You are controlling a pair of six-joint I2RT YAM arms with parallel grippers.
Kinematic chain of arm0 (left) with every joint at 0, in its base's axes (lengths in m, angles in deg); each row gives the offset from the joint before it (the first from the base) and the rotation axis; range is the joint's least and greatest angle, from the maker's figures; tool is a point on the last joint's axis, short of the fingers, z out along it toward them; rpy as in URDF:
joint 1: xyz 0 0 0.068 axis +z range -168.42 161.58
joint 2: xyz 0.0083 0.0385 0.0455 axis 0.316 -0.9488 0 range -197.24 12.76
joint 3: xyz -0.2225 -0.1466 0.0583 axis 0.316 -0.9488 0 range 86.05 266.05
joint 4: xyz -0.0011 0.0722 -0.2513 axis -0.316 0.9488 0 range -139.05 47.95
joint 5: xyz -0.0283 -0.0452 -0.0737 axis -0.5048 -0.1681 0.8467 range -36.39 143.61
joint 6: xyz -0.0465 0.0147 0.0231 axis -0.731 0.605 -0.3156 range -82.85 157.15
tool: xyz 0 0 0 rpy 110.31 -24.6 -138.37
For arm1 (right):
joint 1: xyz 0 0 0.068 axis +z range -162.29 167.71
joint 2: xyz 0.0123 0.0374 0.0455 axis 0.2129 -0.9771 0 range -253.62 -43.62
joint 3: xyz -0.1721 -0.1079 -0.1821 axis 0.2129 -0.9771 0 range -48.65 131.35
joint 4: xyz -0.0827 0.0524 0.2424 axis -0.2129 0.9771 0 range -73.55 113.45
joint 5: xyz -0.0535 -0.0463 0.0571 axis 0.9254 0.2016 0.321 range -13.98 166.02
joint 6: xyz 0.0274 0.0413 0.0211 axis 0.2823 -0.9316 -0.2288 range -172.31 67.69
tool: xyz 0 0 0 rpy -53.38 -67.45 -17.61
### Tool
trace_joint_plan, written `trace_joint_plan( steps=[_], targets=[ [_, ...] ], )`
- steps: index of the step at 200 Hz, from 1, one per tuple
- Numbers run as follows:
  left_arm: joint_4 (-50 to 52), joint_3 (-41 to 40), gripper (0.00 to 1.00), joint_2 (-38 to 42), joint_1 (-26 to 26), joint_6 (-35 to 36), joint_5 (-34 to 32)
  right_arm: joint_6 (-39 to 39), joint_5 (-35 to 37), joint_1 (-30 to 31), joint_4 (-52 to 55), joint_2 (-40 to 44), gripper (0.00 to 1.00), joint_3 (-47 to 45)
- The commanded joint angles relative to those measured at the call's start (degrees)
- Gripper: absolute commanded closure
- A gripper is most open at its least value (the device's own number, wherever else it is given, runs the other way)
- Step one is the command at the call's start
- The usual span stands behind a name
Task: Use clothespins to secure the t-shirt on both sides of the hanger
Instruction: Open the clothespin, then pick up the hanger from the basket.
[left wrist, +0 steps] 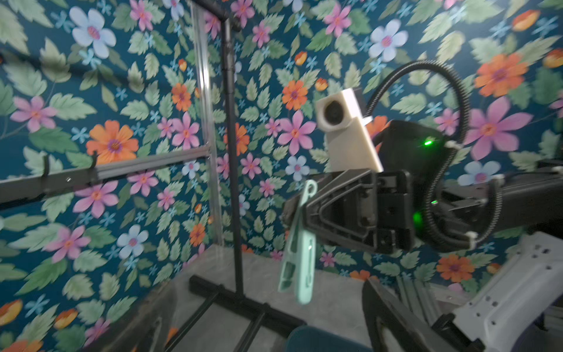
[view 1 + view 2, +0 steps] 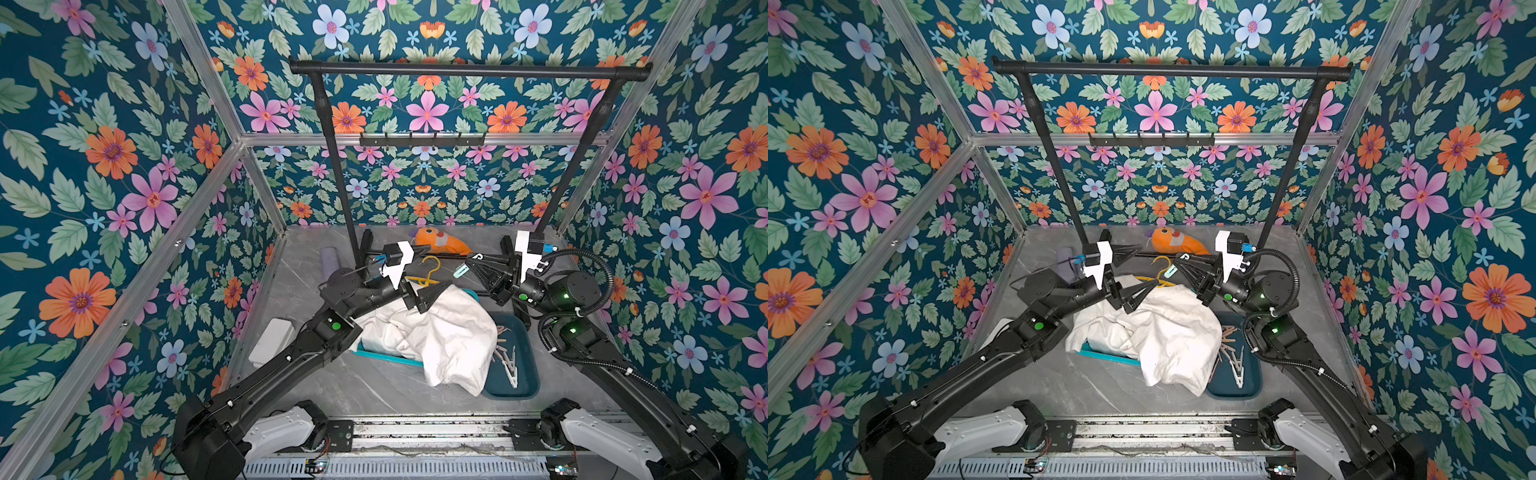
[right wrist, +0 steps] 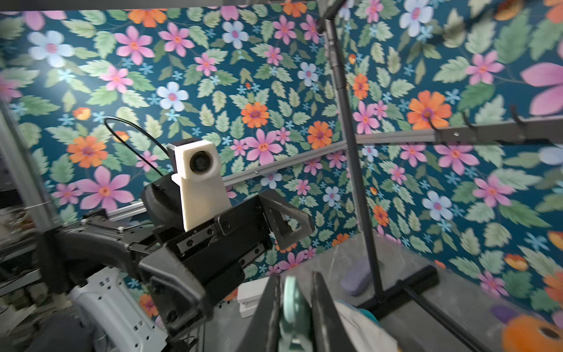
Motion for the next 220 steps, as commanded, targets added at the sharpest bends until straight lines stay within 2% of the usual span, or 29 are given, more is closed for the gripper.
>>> trace_joint_plan(
  steps=[1,21,42,53,75,128,137,163,182,220],
  targets=[
    [19.1,5.0,0.16,-3.7,3.3,6.2,-1.8,-4.3,5.6,-4.1,5.4,0.8,1.00,-2.1],
    [28.4,8.8,0.18,-8.9,5.0,13.8,-1.4,-6.0,4.8,-7.5,6.9,1.4,1.00,-4.5],
    [38.7,14.1,0.20,-15.3,5.1,21.3,-9.4,-4.5,4.6,-8.7,10.6,1.2,1.00,-5.3],
    [42.8,16.8,0.26,-18.8,5.0,25.3,-13.2,-4.2,4.4,-9.3,11.5,0.8,1.00,-5.9],
    [47.1,20.1,0.49,-24.4,5.2,30.9,-20.5,-4.2,3.9,-10.3,11.3,0.6,1.00,-7.4],
    [53.5,24.6,0.41,-31.1,5.7,42.9,-26.4,-3.5,2.5,-11.2,13.1,-0.7,1.00,-8.2],
    [55.1,25.9,0.43,-32.5,5.8,43.9,-27.4,-3.5,2.4,-11.3,13.1,-0.8,1.00,-8.3],
    [60.9,29.7,0.55,-36.8,5.9,46.4,-27.5,-3.5,2.3,-11.6,13.1,-1.2,1.00,-8.4],
    [60.3,30.0,0.55,-37.9,5.8,46.8,-28.3,-3.5,2.3,-11.6,13.0,-1.4,1.00,-8.5],
    [59.3,30.5,0.56,-38.7,5.9,47.2,-25.2,-3.4,2.3,-11.9,13.0,-1.9,1.00,-8.6]
  ],
)
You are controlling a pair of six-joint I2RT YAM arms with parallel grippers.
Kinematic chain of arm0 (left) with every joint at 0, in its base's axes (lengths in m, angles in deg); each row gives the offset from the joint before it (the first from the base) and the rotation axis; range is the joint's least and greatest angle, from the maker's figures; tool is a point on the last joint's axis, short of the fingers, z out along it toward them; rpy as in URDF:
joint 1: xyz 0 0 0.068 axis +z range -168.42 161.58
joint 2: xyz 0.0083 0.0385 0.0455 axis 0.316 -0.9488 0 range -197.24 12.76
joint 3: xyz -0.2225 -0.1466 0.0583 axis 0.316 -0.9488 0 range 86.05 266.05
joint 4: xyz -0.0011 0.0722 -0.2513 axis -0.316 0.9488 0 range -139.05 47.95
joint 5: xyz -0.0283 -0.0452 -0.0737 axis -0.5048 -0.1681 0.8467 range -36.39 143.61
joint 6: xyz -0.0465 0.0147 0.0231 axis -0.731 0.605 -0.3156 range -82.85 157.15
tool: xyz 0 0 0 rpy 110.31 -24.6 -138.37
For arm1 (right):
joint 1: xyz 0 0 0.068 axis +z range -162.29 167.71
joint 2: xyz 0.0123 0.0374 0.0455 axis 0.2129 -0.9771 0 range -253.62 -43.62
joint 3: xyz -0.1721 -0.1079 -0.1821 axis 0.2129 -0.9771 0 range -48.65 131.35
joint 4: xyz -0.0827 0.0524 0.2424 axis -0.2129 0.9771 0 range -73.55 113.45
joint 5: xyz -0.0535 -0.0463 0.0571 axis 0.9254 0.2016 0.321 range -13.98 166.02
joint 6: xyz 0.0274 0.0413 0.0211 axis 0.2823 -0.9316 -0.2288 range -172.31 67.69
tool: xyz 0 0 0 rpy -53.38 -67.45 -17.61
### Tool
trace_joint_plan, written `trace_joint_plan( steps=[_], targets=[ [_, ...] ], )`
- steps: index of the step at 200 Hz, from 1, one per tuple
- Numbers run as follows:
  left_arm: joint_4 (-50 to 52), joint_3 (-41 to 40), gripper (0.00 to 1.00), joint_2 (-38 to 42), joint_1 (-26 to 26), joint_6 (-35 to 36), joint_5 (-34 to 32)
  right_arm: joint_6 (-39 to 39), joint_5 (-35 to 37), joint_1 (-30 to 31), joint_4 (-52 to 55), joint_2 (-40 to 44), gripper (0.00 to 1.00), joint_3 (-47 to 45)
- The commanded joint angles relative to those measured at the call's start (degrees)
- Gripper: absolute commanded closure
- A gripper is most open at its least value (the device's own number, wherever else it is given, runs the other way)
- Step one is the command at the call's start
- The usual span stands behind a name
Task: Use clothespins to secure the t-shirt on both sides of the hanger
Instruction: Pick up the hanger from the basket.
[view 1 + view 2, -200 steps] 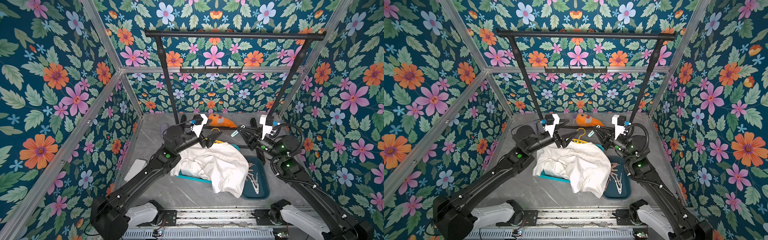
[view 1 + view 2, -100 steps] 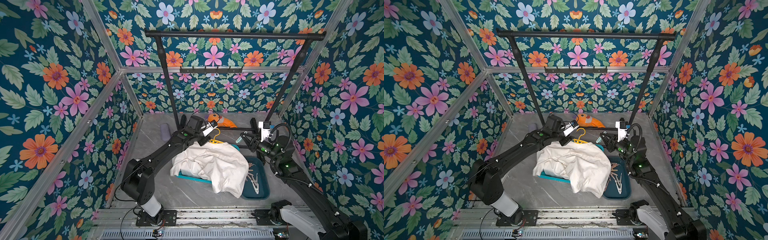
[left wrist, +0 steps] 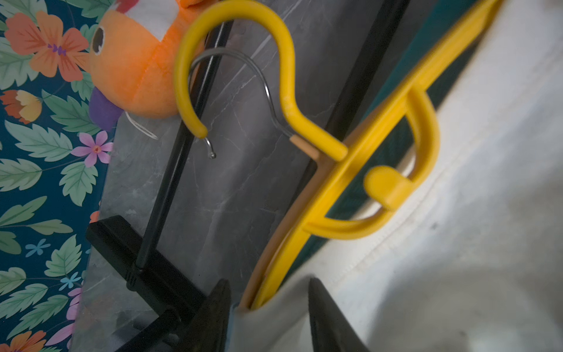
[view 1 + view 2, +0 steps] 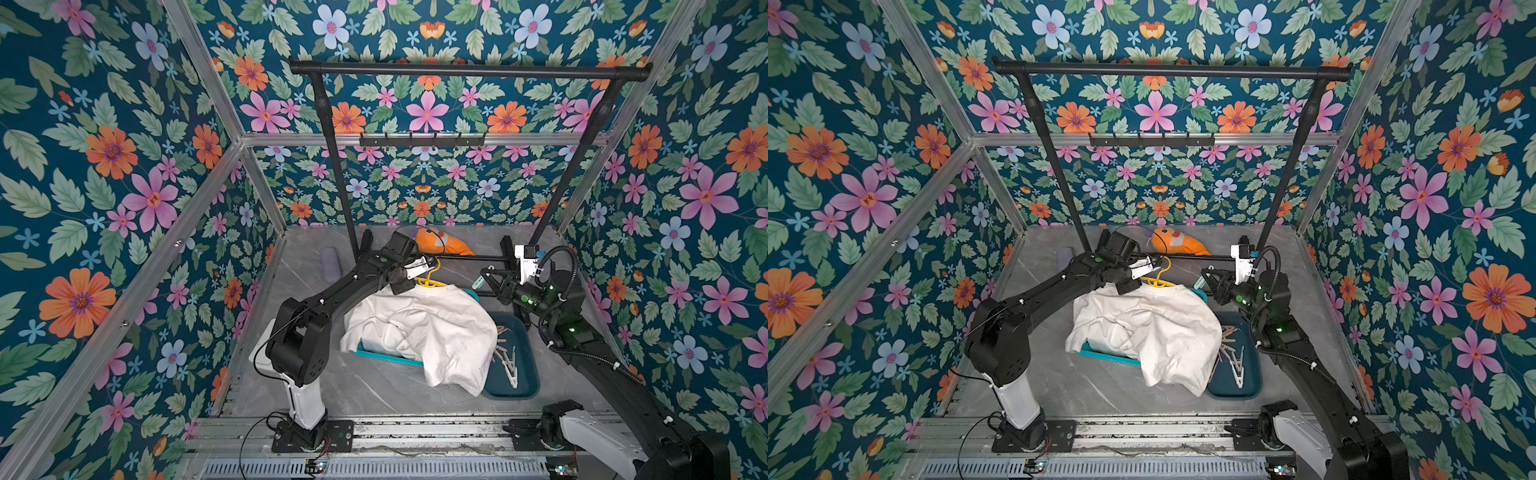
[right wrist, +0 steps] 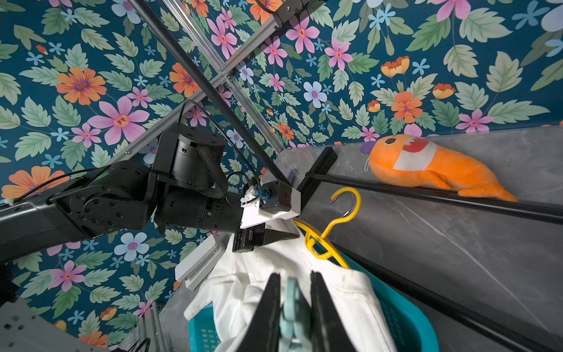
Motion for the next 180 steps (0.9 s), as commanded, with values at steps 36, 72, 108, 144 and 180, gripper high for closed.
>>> trace_joint_plan(
  steps=[36,72,108,144,180],
  targets=[
    [0.6,2.0,0.63,-1.7,-0.1,1.5,2.9,0.1,-0.5,-0.2,-1.5,-0.9,1.00,-0.2],
    [1.0,3.3,0.80,-3.0,-0.1,1.9,3.4,-0.1,-0.6,-0.3,-1.9,-1.1,1.00,-0.4],
    [0.4,2.5,0.92,-2.2,-0.1,1.8,4.1,-0.2,-0.7,-0.4,-1.9,-1.5,1.00,-0.2],
    [-1.9,-0.4,0.94,-0.1,-0.1,2.0,4.4,-0.5,-1.0,-0.5,-1.8,-1.7,1.00,-0.2],
    [-7.9,-4.8,1.00,4.5,-0.5,2.5,4.3,-0.6,-1.8,-0.5,-1.2,-2.0,1.00,0.5]
  ],
)
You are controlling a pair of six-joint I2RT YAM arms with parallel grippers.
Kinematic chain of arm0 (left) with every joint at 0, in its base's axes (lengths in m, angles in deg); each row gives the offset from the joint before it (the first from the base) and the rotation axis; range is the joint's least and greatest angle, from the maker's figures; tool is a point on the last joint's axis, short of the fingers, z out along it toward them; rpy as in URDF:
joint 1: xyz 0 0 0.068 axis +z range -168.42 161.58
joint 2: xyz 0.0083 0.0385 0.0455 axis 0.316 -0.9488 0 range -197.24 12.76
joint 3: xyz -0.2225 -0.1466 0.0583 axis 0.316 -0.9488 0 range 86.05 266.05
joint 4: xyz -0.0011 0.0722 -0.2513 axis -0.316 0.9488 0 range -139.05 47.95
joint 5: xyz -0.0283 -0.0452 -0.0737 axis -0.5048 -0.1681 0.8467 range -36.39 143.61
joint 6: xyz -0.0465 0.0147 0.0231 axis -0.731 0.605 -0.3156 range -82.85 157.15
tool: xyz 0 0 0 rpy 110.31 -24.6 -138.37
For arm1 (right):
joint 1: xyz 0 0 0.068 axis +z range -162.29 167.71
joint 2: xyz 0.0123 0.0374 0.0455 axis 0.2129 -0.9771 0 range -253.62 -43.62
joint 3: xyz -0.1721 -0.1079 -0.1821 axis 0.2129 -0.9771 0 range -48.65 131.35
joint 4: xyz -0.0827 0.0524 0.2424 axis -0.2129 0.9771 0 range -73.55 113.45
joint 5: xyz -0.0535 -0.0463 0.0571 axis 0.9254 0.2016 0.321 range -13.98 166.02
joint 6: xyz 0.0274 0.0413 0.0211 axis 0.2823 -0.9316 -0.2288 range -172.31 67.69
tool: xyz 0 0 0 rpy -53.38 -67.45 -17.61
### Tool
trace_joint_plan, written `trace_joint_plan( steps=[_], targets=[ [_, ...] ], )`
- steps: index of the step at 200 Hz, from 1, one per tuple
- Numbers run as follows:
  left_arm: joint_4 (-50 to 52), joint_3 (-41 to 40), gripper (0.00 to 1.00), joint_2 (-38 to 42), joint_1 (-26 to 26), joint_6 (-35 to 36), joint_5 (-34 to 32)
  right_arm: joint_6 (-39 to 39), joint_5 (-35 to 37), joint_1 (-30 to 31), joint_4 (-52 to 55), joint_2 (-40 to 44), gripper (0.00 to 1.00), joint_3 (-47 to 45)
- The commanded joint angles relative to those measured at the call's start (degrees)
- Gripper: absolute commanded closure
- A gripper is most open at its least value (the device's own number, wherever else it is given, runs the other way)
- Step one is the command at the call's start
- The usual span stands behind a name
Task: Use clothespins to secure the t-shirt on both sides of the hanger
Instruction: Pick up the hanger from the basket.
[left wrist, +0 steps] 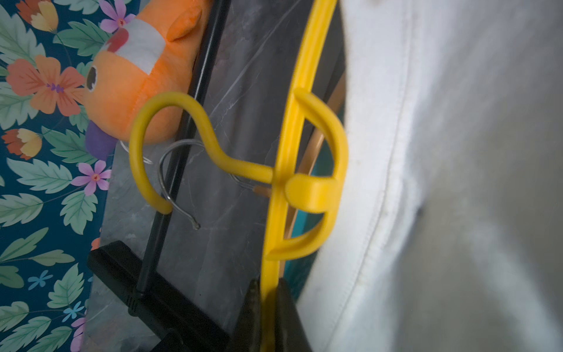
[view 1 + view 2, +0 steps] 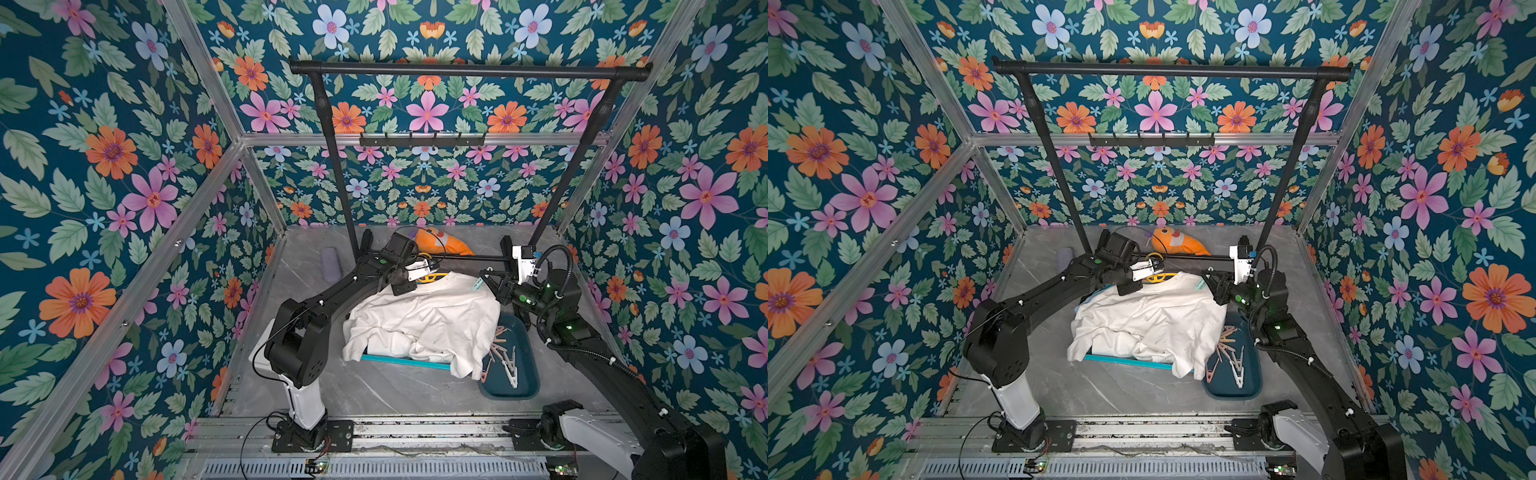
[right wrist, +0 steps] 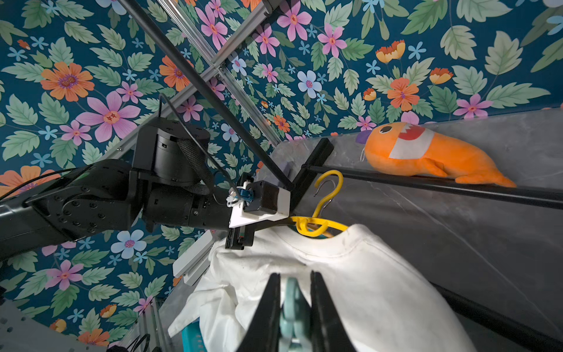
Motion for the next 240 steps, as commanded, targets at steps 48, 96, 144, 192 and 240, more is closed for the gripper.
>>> trace_joint_plan(
  steps=[48,96,144,192,240],
  targets=[
    [-15.3,-9.8,1.00,8.8,-2.9,2.5,-5.4,1.6,-3.9,0.0,2.8,-0.5,1.00,4.6],
    [-30.4,-17.9,1.00,15.4,-3.9,5.3,-10.7,7.0,-5.6,0.0,13.1,1.6,1.00,10.0],
    [-44.9,-27.7,1.00,23.0,-5.2,9.1,-8.4,5.2,-9.8,-1.1,14.9,2.1,1.00,12.6],
    [-54.5,-33.8,1.00,26.1,-6.9,13.5,-9.9,4.6,-12.5,-1.2,14.7,2.1,1.00,16.9],
    [-59.9,-36.4,1.00,28.2,-7.2,13.8,-8.3,7.0,-13.4,-1.3,15.3,-0.3,1.00,17.2]
  ],
)
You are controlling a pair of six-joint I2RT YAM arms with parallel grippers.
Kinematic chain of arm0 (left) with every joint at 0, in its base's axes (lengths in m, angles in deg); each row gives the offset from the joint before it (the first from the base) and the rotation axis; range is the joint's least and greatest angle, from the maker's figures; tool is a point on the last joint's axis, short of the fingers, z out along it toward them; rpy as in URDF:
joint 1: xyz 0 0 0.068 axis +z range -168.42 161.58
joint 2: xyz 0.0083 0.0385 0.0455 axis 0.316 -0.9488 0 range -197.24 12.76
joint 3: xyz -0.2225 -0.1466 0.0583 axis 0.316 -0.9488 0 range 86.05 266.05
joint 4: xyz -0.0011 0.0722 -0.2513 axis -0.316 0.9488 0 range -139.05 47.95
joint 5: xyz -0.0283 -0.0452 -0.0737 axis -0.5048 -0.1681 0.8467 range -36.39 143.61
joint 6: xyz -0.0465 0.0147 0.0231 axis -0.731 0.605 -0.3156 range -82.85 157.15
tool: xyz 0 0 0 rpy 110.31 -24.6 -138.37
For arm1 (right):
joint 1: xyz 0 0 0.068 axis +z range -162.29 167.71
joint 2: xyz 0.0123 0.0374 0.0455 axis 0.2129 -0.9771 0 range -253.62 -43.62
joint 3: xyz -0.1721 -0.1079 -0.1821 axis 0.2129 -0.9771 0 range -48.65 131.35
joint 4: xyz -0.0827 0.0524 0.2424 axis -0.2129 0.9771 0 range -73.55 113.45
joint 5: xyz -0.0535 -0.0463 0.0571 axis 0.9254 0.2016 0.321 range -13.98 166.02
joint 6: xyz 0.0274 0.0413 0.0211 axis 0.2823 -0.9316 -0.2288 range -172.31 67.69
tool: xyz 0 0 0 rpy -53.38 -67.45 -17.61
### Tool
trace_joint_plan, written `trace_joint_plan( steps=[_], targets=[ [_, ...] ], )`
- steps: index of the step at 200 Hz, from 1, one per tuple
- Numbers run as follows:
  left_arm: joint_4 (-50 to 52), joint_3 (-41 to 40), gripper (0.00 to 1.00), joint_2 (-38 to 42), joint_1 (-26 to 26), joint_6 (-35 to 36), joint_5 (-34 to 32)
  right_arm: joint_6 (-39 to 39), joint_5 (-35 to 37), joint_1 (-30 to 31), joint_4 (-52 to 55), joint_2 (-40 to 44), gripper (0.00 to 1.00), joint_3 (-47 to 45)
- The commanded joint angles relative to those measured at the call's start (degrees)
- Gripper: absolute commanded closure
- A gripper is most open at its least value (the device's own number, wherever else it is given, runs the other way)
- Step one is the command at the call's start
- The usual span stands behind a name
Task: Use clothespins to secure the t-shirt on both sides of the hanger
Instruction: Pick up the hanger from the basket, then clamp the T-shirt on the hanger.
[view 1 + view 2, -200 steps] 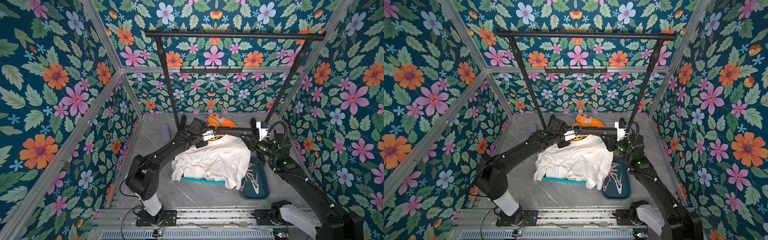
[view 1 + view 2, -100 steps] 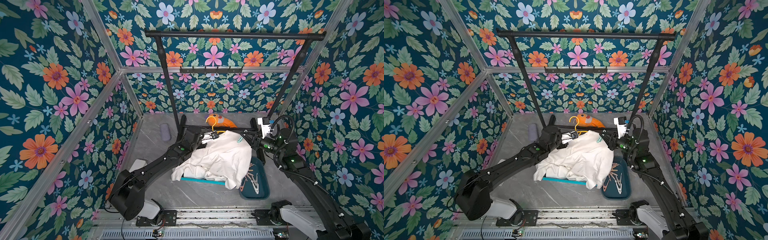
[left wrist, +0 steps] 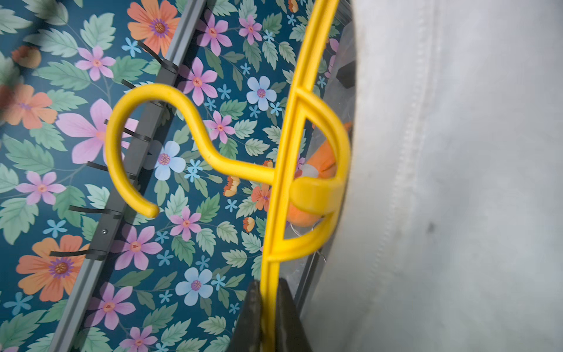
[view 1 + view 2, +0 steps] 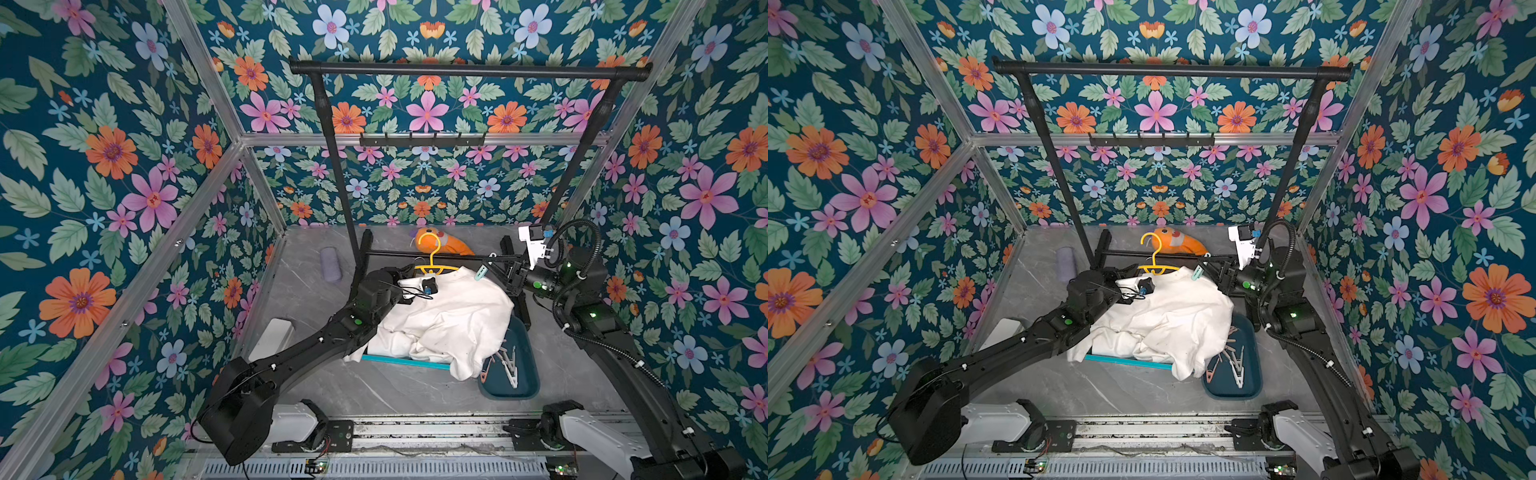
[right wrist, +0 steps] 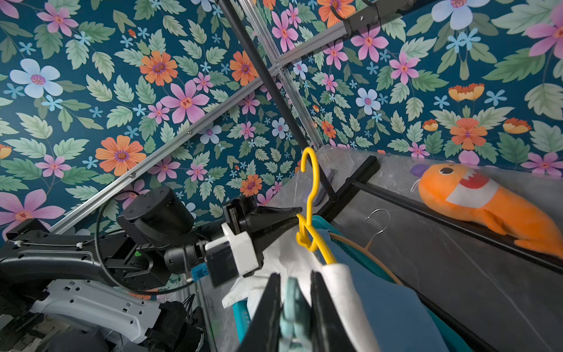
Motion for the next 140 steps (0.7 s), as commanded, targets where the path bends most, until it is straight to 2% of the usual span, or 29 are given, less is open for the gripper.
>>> trace_joint_plan(
  steps=[1,78,103,140],
  targets=[
    [-6.7,-0.3,1.00,0.9,-0.2,0.0,1.4,2.1,-1.8,0.0,0.1,-0.9,1.00,0.3],
    [-6.2,-1.0,1.00,0.8,-0.5,1.6,1.5,3.3,-3.8,0.0,-1.4,0.5,1.00,1.8],
    [-6.2,-1.0,1.00,1.0,-0.4,1.7,1.7,7.3,-1.2,0.0,2.1,0.7,1.00,2.2],
    [-6.0,-1.2,1.00,1.9,-0.6,1.1,3.0,9.8,-1.8,-0.6,2.2,-1.5,1.00,1.7]
  ],
)
